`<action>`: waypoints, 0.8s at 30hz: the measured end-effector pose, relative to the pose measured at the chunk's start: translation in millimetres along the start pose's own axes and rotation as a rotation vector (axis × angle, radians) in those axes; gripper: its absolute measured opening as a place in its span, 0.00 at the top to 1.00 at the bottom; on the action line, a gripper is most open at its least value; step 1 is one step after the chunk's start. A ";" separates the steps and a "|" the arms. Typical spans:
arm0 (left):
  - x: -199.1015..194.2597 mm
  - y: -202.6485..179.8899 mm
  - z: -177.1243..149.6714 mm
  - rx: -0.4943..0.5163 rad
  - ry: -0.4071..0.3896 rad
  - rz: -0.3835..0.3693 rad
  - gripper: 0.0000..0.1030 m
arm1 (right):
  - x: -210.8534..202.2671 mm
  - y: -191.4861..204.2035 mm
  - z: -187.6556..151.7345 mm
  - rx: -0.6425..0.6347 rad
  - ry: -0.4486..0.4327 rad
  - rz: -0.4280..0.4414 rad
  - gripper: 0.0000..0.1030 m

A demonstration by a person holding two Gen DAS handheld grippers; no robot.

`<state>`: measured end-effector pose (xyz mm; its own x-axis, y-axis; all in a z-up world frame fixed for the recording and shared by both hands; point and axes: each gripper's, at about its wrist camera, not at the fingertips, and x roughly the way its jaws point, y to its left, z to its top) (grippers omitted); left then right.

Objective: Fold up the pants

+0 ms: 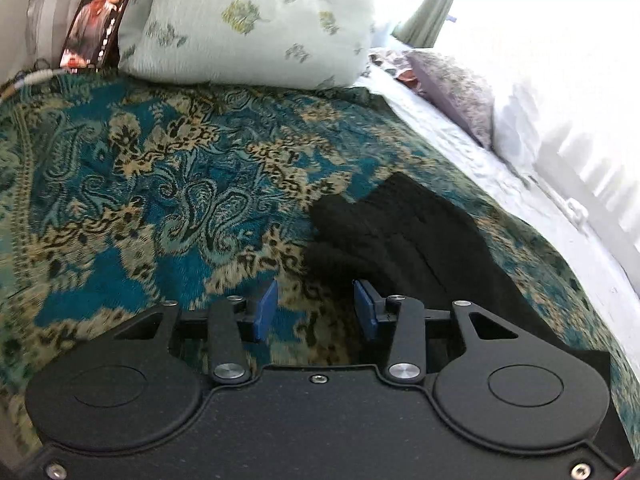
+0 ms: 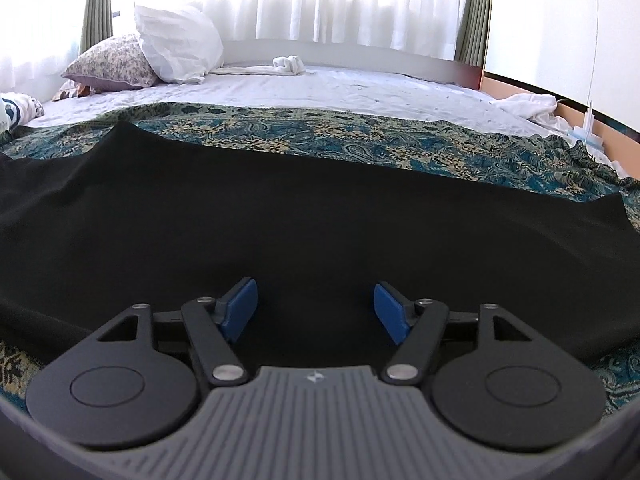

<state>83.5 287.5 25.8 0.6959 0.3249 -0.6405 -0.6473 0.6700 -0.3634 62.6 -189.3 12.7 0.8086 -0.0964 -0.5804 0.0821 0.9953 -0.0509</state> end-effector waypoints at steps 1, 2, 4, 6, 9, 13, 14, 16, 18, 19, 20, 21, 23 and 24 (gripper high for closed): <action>7.0 1.8 2.2 -0.012 0.010 0.013 0.62 | -0.2 -0.4 -0.4 0.002 -0.001 0.002 0.25; 11.3 3.0 4.0 -0.026 0.010 0.010 0.62 | -0.3 -0.5 -0.8 0.003 -0.003 0.002 0.25; 13.6 6.5 8.5 -0.062 0.003 -0.010 0.59 | -0.1 1.2 -1.0 -0.001 -0.006 -0.003 0.25; 14.9 10.1 11.3 -0.098 -0.002 -0.029 0.55 | -0.2 2.1 -0.9 -0.006 -0.007 -0.006 0.25; 21.5 11.1 14.0 -0.100 0.002 -0.021 0.56 | -0.6 2.6 -1.3 -0.008 -0.008 -0.008 0.25; 8.4 11.2 16.2 -0.125 -0.011 -0.065 0.60 | -0.4 2.9 -1.4 -0.010 -0.008 -0.010 0.25; 4.2 12.0 15.7 -0.127 -0.024 -0.084 0.60 | -0.4 3.0 -1.6 -0.010 -0.008 -0.010 0.24; -1.0 9.9 15.0 -0.098 -0.034 -0.108 0.60 | -0.4 3.7 -1.7 -0.012 -0.009 -0.012 0.24; 4.0 6.8 14.3 -0.062 -0.010 -0.098 0.60 | -0.4 4.0 -1.9 -0.012 -0.009 -0.014 0.24; 7.8 7.2 13.6 -0.068 0.015 -0.089 0.60 | 0.1 4.1 -1.4 -0.013 -0.009 -0.014 0.24; 10.7 10.4 13.2 -0.097 0.037 -0.096 0.61 | 0.0 4.2 -1.2 -0.013 -0.009 -0.015 0.24; 10.6 15.6 13.0 -0.142 0.043 -0.123 0.61 | 0.1 4.1 -1.3 -0.013 -0.009 -0.014 0.24; 7.0 25.1 12.9 -0.220 0.034 -0.184 0.61 | 0.1 4.2 -1.3 -0.013 -0.009 -0.014 0.24; 5.8 26.7 13.2 -0.230 0.030 -0.194 0.61 | 0.2 4.2 -1.3 -0.013 -0.009 -0.015 0.24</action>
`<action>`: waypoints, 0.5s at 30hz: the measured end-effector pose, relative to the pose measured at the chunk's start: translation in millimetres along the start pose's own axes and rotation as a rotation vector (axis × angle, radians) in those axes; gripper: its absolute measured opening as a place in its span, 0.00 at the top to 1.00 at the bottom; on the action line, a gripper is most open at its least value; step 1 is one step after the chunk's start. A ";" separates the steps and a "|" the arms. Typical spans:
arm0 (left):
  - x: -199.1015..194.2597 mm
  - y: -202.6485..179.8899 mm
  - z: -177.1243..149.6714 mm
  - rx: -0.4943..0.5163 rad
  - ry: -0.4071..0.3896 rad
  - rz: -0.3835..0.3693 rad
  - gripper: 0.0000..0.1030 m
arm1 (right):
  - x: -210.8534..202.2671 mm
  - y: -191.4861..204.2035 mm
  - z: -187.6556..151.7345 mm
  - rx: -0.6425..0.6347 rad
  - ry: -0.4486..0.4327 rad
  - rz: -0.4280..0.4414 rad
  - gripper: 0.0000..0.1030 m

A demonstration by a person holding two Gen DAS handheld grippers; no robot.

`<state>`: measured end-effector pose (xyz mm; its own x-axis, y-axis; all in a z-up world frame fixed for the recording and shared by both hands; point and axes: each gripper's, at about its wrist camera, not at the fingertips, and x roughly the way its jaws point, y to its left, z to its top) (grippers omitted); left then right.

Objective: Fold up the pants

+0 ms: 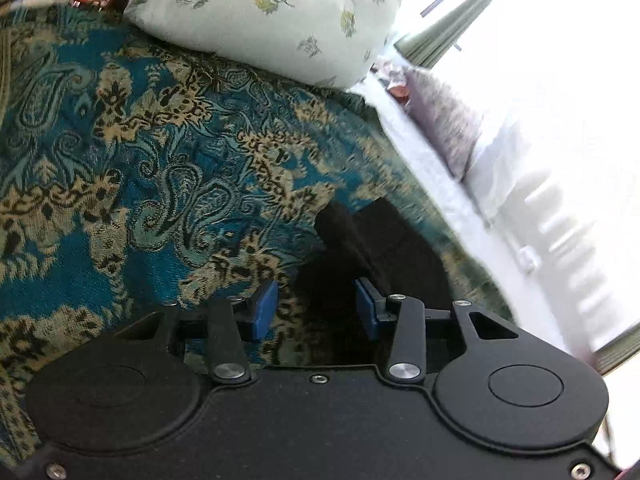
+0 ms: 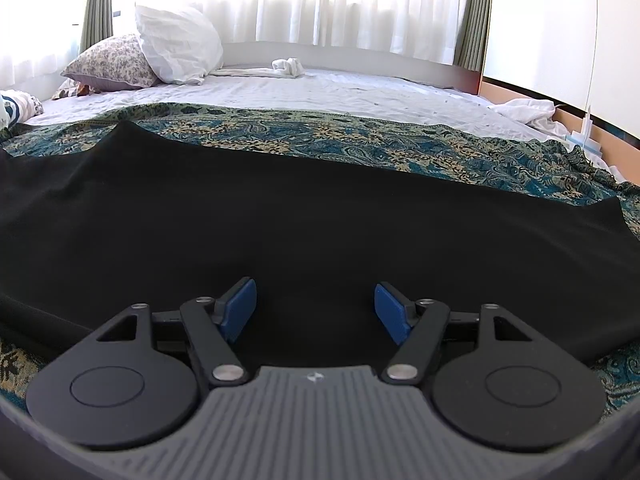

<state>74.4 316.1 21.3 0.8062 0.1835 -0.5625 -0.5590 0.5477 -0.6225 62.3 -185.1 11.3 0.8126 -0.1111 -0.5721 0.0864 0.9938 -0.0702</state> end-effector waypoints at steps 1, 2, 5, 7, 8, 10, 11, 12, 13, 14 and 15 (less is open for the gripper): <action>-0.5 -0.3 0.7 0.007 -0.001 0.004 0.62 | -0.1 -0.1 -0.1 0.000 0.000 0.000 0.24; -1.2 -0.6 1.1 0.016 -0.002 0.003 0.66 | -0.1 -0.2 -0.1 0.000 0.000 0.000 0.24; -11.1 3.6 1.3 -0.016 -0.015 -0.093 0.70 | 0.1 0.0 -0.2 0.000 -0.001 0.000 0.24; -14.8 -3.1 0.6 0.018 -0.024 -0.121 0.70 | 0.1 0.1 -0.2 -0.001 -0.001 -0.001 0.24; -12.9 -9.0 -0.1 0.047 -0.018 -0.096 0.70 | 0.1 0.4 0.0 -0.002 -0.001 -0.002 0.24; -6.5 -14.3 -2.1 0.067 0.002 -0.069 0.70 | 0.5 1.0 0.3 -0.003 -0.002 -0.004 0.24; -2.2 -14.2 -2.9 0.059 0.009 -0.062 0.70 | 0.5 0.8 0.3 -0.003 -0.002 -0.003 0.24; 0.5 -14.0 -3.8 0.052 0.010 -0.049 0.70 | 0.5 0.8 0.2 -0.002 -0.002 -0.003 0.24; 4.0 -13.3 -4.7 0.046 0.011 -0.017 0.71 | 0.4 0.9 0.2 -0.002 -0.002 -0.003 0.24; 6.0 -12.2 -5.5 0.031 0.011 0.025 0.76 | 0.4 0.8 0.1 -0.002 -0.002 -0.003 0.24; 5.0 -10.7 -7.1 0.016 0.002 0.053 0.78 | 0.5 0.8 0.1 -0.002 -0.002 -0.003 0.24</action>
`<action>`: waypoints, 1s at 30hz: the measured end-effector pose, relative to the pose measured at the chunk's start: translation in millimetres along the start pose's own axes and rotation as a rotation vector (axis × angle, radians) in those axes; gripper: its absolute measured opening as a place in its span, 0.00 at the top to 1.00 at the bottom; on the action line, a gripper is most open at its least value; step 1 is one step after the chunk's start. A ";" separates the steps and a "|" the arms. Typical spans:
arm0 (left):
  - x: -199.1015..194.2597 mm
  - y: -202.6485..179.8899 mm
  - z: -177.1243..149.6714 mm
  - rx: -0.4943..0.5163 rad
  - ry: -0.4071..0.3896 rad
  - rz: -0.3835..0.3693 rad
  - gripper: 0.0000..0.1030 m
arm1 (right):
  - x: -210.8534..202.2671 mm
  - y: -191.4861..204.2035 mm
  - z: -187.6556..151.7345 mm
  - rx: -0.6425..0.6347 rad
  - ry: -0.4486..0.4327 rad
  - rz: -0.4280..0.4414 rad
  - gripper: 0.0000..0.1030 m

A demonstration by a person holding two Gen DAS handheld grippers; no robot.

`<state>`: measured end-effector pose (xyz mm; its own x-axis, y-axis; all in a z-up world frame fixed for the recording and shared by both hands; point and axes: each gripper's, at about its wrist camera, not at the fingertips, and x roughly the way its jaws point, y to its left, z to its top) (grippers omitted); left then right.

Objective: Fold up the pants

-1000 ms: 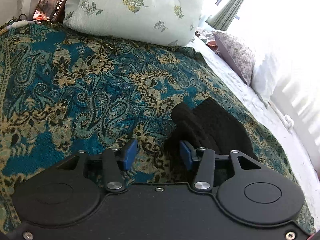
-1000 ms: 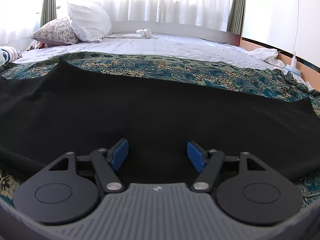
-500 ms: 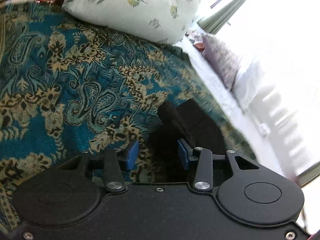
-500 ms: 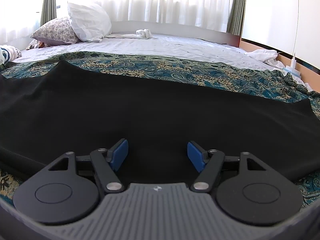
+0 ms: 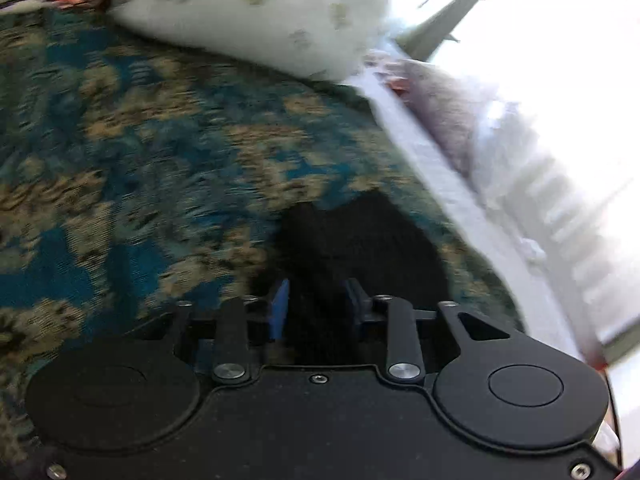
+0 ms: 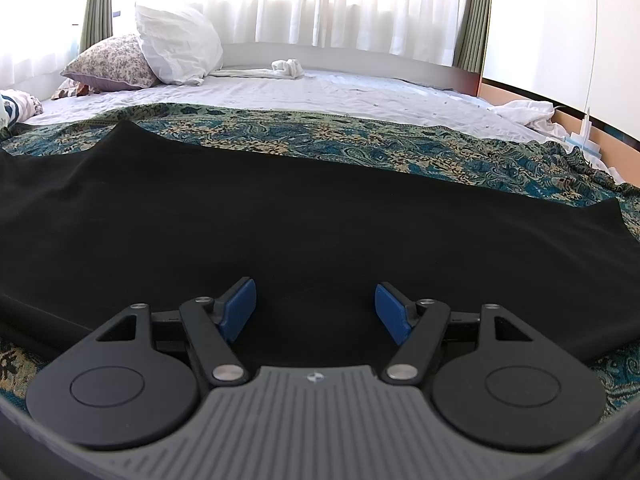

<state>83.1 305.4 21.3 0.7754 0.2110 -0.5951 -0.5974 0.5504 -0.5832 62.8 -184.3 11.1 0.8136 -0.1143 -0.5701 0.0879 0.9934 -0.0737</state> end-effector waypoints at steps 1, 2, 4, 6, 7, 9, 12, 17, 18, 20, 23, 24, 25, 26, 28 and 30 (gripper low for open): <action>-3.4 1.5 -1.9 -0.014 -0.020 0.016 0.78 | -0.2 -0.2 -0.1 0.000 0.000 0.000 0.24; -7.6 2.1 -4.0 -0.017 -0.044 0.024 0.77 | -0.3 -0.3 -0.1 0.000 0.000 0.001 0.24; -12.5 1.3 -8.1 0.012 -0.074 0.057 0.77 | -0.2 -0.2 0.6 0.001 -0.001 0.000 0.24; -11.2 5.1 -9.3 0.011 -0.069 0.068 0.77 | -0.2 -0.4 0.6 0.001 -0.001 0.000 0.24; -8.3 9.1 -9.0 -0.006 -0.052 0.058 0.77 | -0.2 -0.4 0.5 0.001 -0.001 0.000 0.24; -0.7 14.4 -7.6 -0.040 -0.018 0.022 0.77 | -0.2 -0.4 0.5 0.001 -0.001 0.000 0.24; 5.8 11.4 -2.3 -0.048 -0.006 0.003 0.67 | 0.0 -0.3 0.6 0.000 -0.001 -0.001 0.23; 16.9 4.2 10.2 -0.052 -0.008 -0.018 0.95 | 0.0 -0.4 0.6 0.001 -0.001 -0.001 0.23; 13.6 0.5 12.3 -0.029 -0.030 -0.023 0.96 | 0.0 -0.4 0.6 0.001 -0.001 -0.001 0.23; -0.9 -9.8 12.6 0.056 -0.110 -0.034 0.96 | 0.1 -0.4 0.4 0.000 -0.001 -0.001 0.23; -10.5 -17.0 11.5 0.155 -0.165 -0.005 0.96 | 0.2 -0.6 0.6 0.000 -0.001 -0.001 0.23; -7.9 -16.7 10.6 0.179 -0.162 0.020 0.96 | 0.3 -0.7 0.5 0.000 -0.002 -0.001 0.23; -2.9 -14.8 8.7 0.199 -0.150 0.056 0.96 | 0.1 -0.6 0.4 0.001 -0.002 0.000 0.23; 2.2 -11.5 6.1 0.206 -0.131 0.091 0.96 | 0.1 -0.6 0.4 0.001 -0.001 0.000 0.23; 15.2 -3.1 1.5 0.208 -0.091 0.155 0.92 | 0.6 -0.5 1.6 0.002 -0.001 0.000 0.23; 14.3 -2.2 -2.2 0.216 -0.110 0.165 0.88 | 0.9 -0.7 1.9 0.003 -0.001 0.001 0.23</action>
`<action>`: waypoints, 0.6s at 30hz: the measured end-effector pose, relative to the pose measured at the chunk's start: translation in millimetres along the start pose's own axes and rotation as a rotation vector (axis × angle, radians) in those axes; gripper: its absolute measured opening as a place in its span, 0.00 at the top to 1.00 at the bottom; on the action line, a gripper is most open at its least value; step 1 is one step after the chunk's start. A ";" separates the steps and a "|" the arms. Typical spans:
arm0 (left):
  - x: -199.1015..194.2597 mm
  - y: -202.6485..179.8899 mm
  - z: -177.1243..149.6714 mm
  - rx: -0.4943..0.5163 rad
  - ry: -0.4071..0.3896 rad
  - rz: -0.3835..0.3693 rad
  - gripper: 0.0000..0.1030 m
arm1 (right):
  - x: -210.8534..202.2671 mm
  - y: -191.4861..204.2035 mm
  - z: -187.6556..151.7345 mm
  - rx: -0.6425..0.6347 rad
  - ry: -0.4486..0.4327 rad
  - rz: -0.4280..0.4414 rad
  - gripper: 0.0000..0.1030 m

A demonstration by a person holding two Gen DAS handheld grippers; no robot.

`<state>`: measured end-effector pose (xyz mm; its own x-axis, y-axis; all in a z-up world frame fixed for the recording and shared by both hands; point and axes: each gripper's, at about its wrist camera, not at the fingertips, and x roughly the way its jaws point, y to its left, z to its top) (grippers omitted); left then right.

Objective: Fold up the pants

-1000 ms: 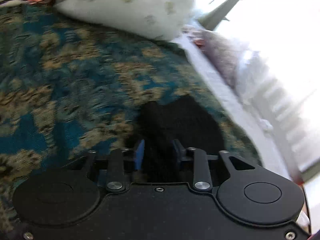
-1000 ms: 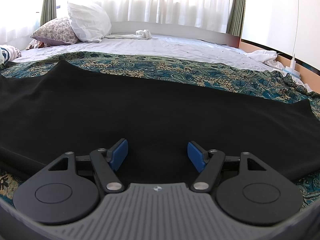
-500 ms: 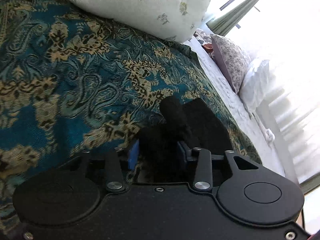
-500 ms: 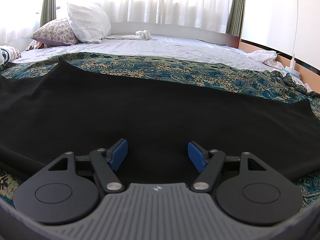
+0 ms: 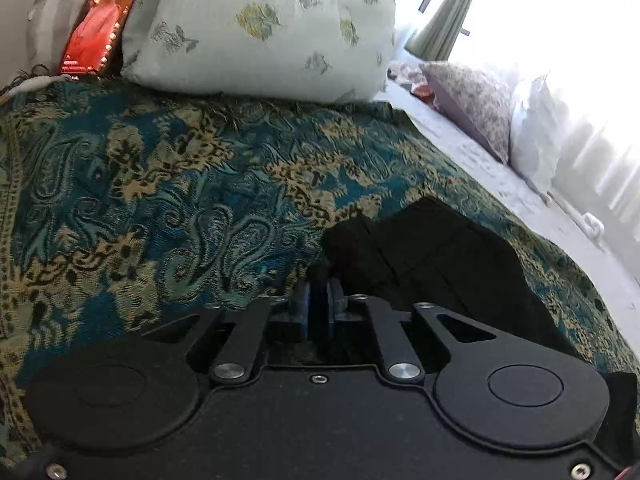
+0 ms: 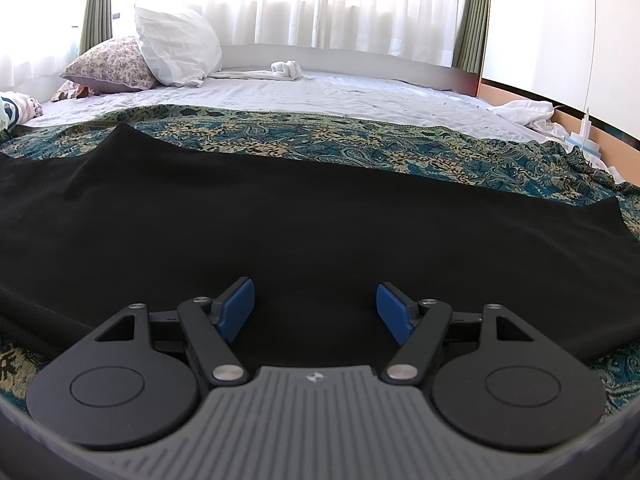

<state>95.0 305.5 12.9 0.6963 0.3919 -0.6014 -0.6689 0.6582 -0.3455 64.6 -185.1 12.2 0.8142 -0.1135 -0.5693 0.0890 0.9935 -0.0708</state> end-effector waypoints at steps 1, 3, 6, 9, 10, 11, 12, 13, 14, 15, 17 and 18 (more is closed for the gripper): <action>-1.8 -3.2 0.8 0.016 -0.005 0.021 0.87 | -0.1 0.0 0.3 0.002 0.000 -0.001 0.23; -8.7 -10.7 3.9 0.043 -0.029 0.067 0.85 | 0.6 -0.4 0.7 0.003 -0.001 0.000 0.23; -30.0 -15.2 12.5 0.038 -0.115 0.058 0.85 | 0.4 -1.1 -0.1 0.006 -0.003 0.001 0.23; -39.8 -21.8 22.7 0.052 -0.108 -0.013 0.78 | 0.7 -1.2 -0.7 0.008 -0.005 0.001 0.23; -39.3 -24.7 23.4 0.065 -0.078 -0.048 0.72 | 0.2 -0.9 -0.9 0.008 -0.005 0.001 0.23; -37.5 -26.5 22.3 0.069 -0.045 -0.078 0.69 | 0.2 -1.0 -0.9 0.008 -0.005 0.001 0.23; -35.3 -28.4 20.9 0.067 -0.013 -0.102 0.69 | 0.2 -1.0 -0.9 0.008 -0.005 0.001 0.23; -32.3 -31.0 18.2 0.073 0.017 -0.116 0.68 | 0.3 -0.7 -0.8 0.009 -0.005 0.002 0.23; -28.4 -33.7 14.7 0.084 0.042 -0.118 0.65 | 0.3 -0.7 -0.8 0.010 -0.005 0.002 0.23; -23.8 -36.4 10.9 0.095 0.061 -0.113 0.63 | 0.6 -0.7 -0.7 0.011 -0.005 0.002 0.23; -10.4 -40.9 3.0 0.123 0.100 -0.073 0.58 | 0.2 -1.0 -1.0 0.010 -0.005 0.002 0.23; -7.7 -44.3 1.0 0.138 0.093 -0.059 0.58 | 0.2 -1.0 -1.0 0.011 -0.005 0.002 0.23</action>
<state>119.5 273.9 33.6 0.7015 0.2930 -0.6496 -0.5815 0.7624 -0.2839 64.1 -186.2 11.3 0.8174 -0.1115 -0.5651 0.0934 0.9938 -0.0609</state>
